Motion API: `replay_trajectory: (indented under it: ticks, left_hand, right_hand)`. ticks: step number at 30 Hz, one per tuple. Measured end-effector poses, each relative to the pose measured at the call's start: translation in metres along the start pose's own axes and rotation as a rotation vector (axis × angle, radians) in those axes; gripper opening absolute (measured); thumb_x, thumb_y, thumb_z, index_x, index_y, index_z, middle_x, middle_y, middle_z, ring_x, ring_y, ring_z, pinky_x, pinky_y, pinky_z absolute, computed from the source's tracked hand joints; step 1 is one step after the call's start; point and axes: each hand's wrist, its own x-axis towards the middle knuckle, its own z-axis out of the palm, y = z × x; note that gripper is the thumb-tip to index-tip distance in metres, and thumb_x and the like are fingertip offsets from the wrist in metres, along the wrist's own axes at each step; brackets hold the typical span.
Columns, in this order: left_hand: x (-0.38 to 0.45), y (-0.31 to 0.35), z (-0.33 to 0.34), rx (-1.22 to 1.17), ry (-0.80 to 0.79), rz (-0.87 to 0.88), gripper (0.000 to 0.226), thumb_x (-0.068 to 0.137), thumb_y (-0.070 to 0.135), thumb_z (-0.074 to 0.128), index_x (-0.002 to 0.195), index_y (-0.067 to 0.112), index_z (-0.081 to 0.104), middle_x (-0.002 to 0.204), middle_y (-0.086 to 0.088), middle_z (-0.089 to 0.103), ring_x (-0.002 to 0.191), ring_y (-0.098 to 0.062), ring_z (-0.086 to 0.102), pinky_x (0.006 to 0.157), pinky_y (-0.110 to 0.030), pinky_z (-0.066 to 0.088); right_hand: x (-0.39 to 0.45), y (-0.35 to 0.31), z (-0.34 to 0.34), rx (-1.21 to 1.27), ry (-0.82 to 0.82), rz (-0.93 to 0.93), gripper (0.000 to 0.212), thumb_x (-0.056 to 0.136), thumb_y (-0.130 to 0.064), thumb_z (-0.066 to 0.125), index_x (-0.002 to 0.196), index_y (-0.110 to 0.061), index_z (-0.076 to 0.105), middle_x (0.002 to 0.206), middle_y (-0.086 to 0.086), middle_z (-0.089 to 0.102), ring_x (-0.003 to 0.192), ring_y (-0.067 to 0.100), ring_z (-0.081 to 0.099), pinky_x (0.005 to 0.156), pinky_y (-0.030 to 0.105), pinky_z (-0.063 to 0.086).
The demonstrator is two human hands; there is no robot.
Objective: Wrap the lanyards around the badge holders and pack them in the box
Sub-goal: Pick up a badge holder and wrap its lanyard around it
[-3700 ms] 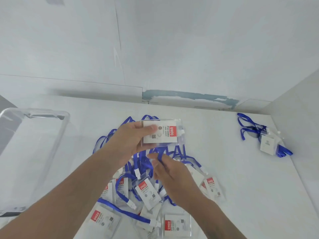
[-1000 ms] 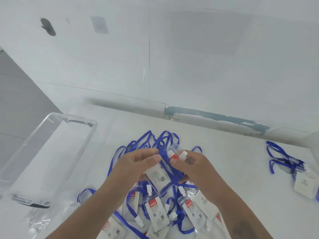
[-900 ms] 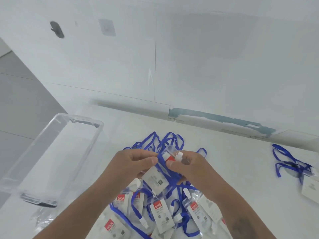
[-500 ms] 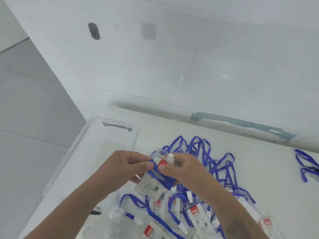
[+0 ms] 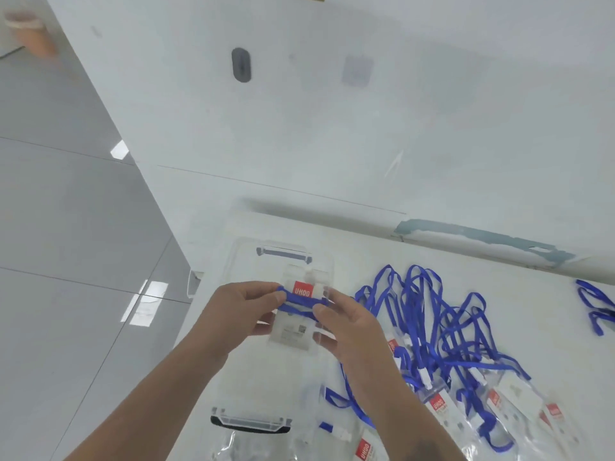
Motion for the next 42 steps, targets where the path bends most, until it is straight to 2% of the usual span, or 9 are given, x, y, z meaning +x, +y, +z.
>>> replay_trajectory:
  ticks: [6,10,15,17,23,28,32,38,42]
  left_hand:
    - [0.039,-0.007,-0.001,-0.108,0.122,-0.024,0.012,0.093,0.014,0.065,0.100,0.015,0.074,0.092,-0.007,0.077,0.073,-0.020,0.071,0.082,-0.039,0.060]
    - [0.065,-0.019,0.009,-0.097,0.132,-0.092,0.010,0.094,0.012,0.063,0.100,0.012,0.071,0.093,-0.009,0.074,0.075,-0.022,0.072,0.077,-0.038,0.059]
    - [0.101,-0.049,0.021,-0.005,0.192,-0.190,0.006,0.091,0.013,0.065,0.096,0.013,0.070,0.084,-0.007,0.068,0.071,-0.021,0.062,0.067,-0.033,0.053]
    - [0.117,-0.060,0.027,0.014,0.199,-0.230,0.006,0.089,0.014,0.068,0.094,0.014,0.071,0.077,-0.004,0.064,0.067,-0.019,0.056,0.064,-0.029,0.048]
    - [0.151,-0.084,0.033,0.131,0.208,-0.310,0.005,0.087,0.015,0.071,0.090,0.016,0.074,0.073,-0.003,0.066,0.065,-0.025,0.061,0.086,-0.044,0.058]
    - [0.167,-0.105,0.037,0.358,0.210,-0.251,0.010,0.087,0.026,0.068,0.089,0.023,0.077,0.072,0.007,0.067,0.077,-0.022,0.068,0.076,-0.034,0.057]
    - [0.162,-0.107,0.040,0.516,0.264,-0.184,0.019,0.088,0.029,0.066,0.069,0.025,0.068,0.066,0.006,0.066,0.070,-0.017,0.064,0.065,-0.030,0.049]
    - [0.163,-0.106,0.040,0.491,0.283,-0.207,0.015,0.084,0.033,0.068,0.072,0.023,0.066,0.067,0.005,0.070,0.067,-0.015,0.066,0.057,-0.027,0.044]
    - [0.164,-0.101,0.038,0.426,0.248,-0.265,0.017,0.080,0.036,0.072,0.084,0.024,0.061,0.079,0.002,0.071,0.074,-0.019,0.070,0.076,-0.036,0.058]
  right_hand:
    - [-0.002,0.036,0.051,0.615,0.168,0.368,0.028,0.089,-0.010,0.068,0.117,-0.006,0.065,0.108,0.013,0.069,0.100,0.027,0.065,0.073,0.034,0.055]
    - [0.014,0.050,0.073,0.760,0.267,0.488,0.024,0.094,-0.010,0.064,0.116,-0.004,0.064,0.104,0.015,0.070,0.088,0.027,0.070,0.056,0.030,0.057]
    - [0.047,0.072,0.084,0.782,0.462,0.560,0.027,0.094,-0.013,0.064,0.120,-0.005,0.059,0.107,0.015,0.066,0.081,0.026,0.068,0.041,0.025,0.052]
    - [0.061,0.084,0.084,0.750,0.530,0.574,0.026,0.094,-0.012,0.064,0.118,-0.004,0.059,0.104,0.014,0.066,0.081,0.025,0.067,0.046,0.026,0.051]
    - [0.092,0.105,0.086,0.725,0.608,0.619,0.016,0.093,-0.007,0.063,0.108,-0.001,0.060,0.095,0.014,0.065,0.080,0.025,0.066,0.066,0.034,0.055]
    - [0.106,0.116,0.083,0.751,0.655,0.633,0.018,0.093,-0.006,0.063,0.110,0.000,0.058,0.093,0.013,0.063,0.076,0.025,0.064,0.055,0.030,0.050]
    - [0.105,0.122,0.082,0.740,0.657,0.619,0.023,0.093,-0.008,0.064,0.115,-0.003,0.057,0.099,0.013,0.065,0.080,0.028,0.067,0.056,0.031,0.052]
    - [0.102,0.106,0.082,0.763,0.612,0.659,0.019,0.095,-0.010,0.061,0.113,-0.005,0.057,0.097,0.015,0.063,0.085,0.033,0.067,0.079,0.047,0.059]
    - [0.073,0.073,0.077,0.828,0.541,0.709,0.017,0.094,-0.015,0.064,0.107,-0.005,0.058,0.096,0.015,0.062,0.082,0.030,0.065,0.061,0.041,0.057]
